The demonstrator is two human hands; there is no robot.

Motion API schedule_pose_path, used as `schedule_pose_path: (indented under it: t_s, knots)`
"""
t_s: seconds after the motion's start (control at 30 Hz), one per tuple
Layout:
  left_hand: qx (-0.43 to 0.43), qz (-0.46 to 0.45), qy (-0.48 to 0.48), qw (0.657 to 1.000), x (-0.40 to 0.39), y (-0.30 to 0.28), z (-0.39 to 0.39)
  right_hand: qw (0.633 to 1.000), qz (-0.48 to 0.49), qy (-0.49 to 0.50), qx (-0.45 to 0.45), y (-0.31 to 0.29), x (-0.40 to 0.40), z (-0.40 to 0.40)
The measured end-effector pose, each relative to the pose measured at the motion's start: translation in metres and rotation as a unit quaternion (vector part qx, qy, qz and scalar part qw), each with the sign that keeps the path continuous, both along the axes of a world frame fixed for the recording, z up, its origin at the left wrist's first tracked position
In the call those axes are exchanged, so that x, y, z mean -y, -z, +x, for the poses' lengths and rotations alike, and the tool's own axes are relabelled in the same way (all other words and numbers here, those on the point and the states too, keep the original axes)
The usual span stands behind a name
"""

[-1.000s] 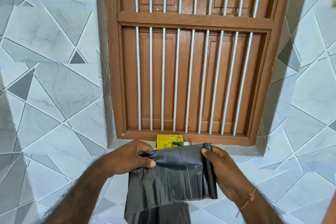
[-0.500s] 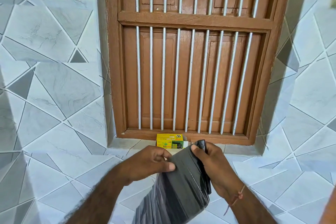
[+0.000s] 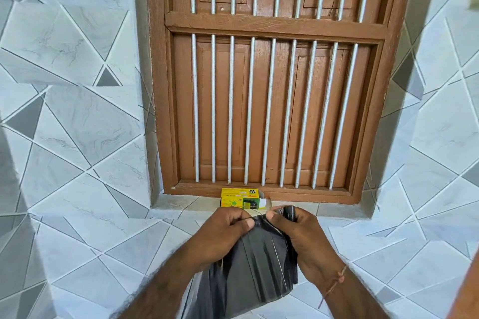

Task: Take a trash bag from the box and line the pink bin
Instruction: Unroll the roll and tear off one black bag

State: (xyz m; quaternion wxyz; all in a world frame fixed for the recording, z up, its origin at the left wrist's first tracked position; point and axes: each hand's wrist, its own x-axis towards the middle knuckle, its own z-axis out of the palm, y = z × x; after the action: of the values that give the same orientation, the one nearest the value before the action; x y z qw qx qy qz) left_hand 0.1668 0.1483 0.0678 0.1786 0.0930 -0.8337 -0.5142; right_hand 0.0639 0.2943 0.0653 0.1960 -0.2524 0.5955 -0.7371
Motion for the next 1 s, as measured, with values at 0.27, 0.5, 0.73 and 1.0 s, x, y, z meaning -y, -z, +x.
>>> schedule_pose_path:
  t_s: [0.27, 0.5, 0.73, 1.0]
  knots:
    - [-0.046, -0.056, -0.028, 0.997, -0.002, 0.003, -0.002, 0.998, -0.037, -0.024, 0.051, 0.002, 0.005, 0.004]
    - [-0.077, -0.067, -0.049, 0.994, -0.002, 0.007, -0.002, 1.0, -0.017, -0.016, 0.005, 0.009, 0.013, 0.003]
    - [-0.107, -0.069, -0.097, 0.987, -0.006, 0.01, -0.006, 0.999, -0.032, 0.029, 0.009, 0.013, 0.022, 0.005]
    - [-0.1, -0.084, -0.154, 0.98, -0.013, 0.014, -0.008, 0.996, -0.039, 0.036, 0.065, 0.017, 0.031, 0.002]
